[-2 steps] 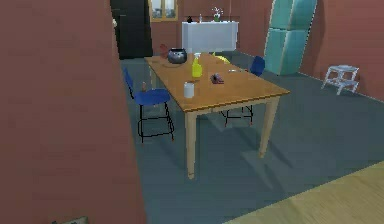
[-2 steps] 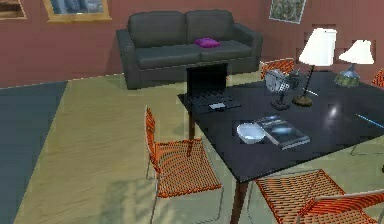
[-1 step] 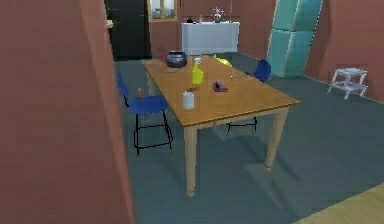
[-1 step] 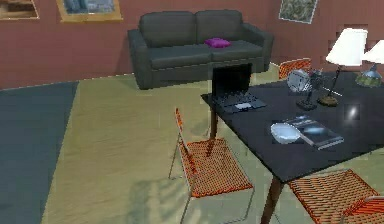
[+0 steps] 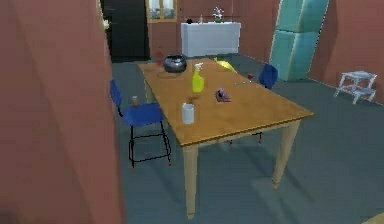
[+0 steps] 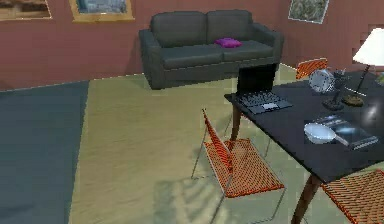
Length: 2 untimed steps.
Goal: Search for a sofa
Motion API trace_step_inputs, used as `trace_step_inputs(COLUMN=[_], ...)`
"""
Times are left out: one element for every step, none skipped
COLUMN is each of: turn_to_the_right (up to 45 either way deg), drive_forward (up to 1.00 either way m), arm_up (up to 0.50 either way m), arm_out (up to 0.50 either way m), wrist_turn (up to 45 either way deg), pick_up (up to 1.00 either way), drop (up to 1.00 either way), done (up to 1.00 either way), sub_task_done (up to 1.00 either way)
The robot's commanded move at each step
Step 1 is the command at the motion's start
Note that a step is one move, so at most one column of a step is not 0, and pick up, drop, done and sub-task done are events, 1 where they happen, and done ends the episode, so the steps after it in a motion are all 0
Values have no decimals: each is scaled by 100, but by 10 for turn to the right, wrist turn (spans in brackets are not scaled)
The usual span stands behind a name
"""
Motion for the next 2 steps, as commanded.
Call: trace_step_inputs(turn_to_the_right=[450,450], drive_forward=[0,0], arm_up=[0,0], arm_out=[0,0], wrist_turn=[0,0], pick_up=[0,0], drop=[0,0], done=[0,0], sub_task_done=[0,0])
